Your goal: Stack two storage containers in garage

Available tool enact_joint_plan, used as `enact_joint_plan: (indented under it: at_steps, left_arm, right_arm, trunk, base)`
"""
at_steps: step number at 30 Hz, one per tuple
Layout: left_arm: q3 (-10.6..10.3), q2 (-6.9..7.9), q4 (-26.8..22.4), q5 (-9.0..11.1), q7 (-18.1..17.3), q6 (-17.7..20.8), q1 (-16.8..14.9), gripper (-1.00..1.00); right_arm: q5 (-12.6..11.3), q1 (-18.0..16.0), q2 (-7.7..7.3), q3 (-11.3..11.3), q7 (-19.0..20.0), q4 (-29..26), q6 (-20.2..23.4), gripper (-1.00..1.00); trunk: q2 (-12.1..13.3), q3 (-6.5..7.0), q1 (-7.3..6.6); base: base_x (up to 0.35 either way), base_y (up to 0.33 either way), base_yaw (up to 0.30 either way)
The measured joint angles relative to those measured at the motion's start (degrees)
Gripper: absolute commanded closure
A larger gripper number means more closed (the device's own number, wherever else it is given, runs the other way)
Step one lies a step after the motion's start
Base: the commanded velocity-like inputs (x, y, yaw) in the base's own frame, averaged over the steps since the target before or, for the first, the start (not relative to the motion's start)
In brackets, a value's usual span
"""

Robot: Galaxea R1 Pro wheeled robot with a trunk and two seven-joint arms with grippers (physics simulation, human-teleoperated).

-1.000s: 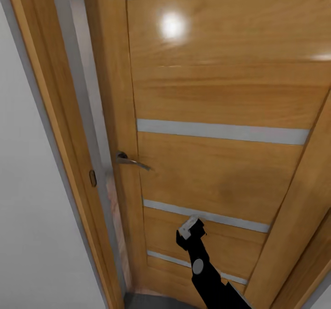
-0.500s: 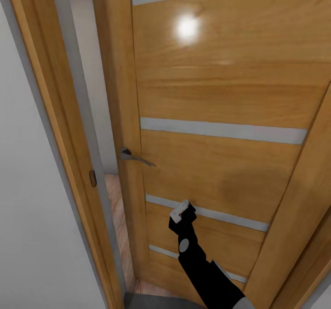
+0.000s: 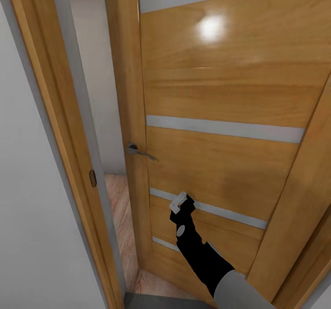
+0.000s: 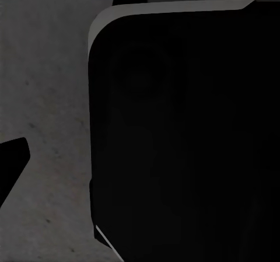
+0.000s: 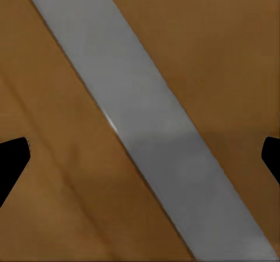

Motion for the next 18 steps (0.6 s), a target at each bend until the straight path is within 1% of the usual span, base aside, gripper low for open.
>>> enact_joint_plan:
  at_steps: [3,4,5,8,10,16,17,18]
  left_arm:
    - [0.0,0.0,0.0,0.0,0.0,0.0,0.0,-1.0]
    - [0.0,0.0,0.0,0.0,0.0,0.0,0.0,-1.0]
    - [0.0,0.0,0.0,0.0,0.0,0.0,0.0,-1.0]
    - [0.0,0.0,0.0,0.0,0.0,0.0,0.0,-1.0]
    - [0.0,0.0,0.0,0.0,0.0,0.0,0.0,-1.0]
    - [0.0,0.0,0.0,0.0,0.0,0.0,0.0,-1.0]
    - [0.0,0.0,0.0,0.0,0.0,0.0,0.0,-1.0]
    - [0.0,0.0,0.0,0.0,0.0,0.0,0.0,-1.0]
  right_arm:
    - [-0.1,-1.0,0.0,0.0,0.0,0.4,0.3,-1.0]
    - [-0.5,-1.9,0.0,-0.1,0.0,1.1,0.4,-1.0]
    - [-0.2,-2.4,0.0,-0.1,-0.1,1.4,0.5,-1.0]
    - [-0.4,-5.3,0.0,-0.1,-0.6,5.5,0.3,-1.0]
    - [-1.1,-7.1,0.0,-0.2,-0.9,8.4,0.1,-1.0]
    - [-3.7,-8.8,0.0,-0.2,-2.1,10.0,-0.2,-1.0]
    - [-3.3,-9.1,0.0,-0.2,-2.5,10.0,0.0,-1.0]
    - [-3.5,-9.3,0.0,-0.2,-2.7,10.1,0.0,-1.0]
  trunk:
    - [0.0,0.0,0.0]
    - [0.0,0.0,0.0]
    - [0.0,0.0,0.0]
    - [0.0,0.0,0.0]
    - [0.0,0.0,0.0]
    - [0.0,-0.01,0.0]
    - [0.0,-0.01,0.0]
    - [0.0,-0.01,0.0]
  base:
    - [0.0,0.0,0.0]
    - [0.0,0.0,0.0]
    - [0.0,0.0,0.0]
    - [0.0,0.0,0.0]
    - [0.0,0.0,0.0]
    - [0.0,0.0,0.0]
    - [0.0,0.0,0.0]
    - [0.0,0.0,0.0]
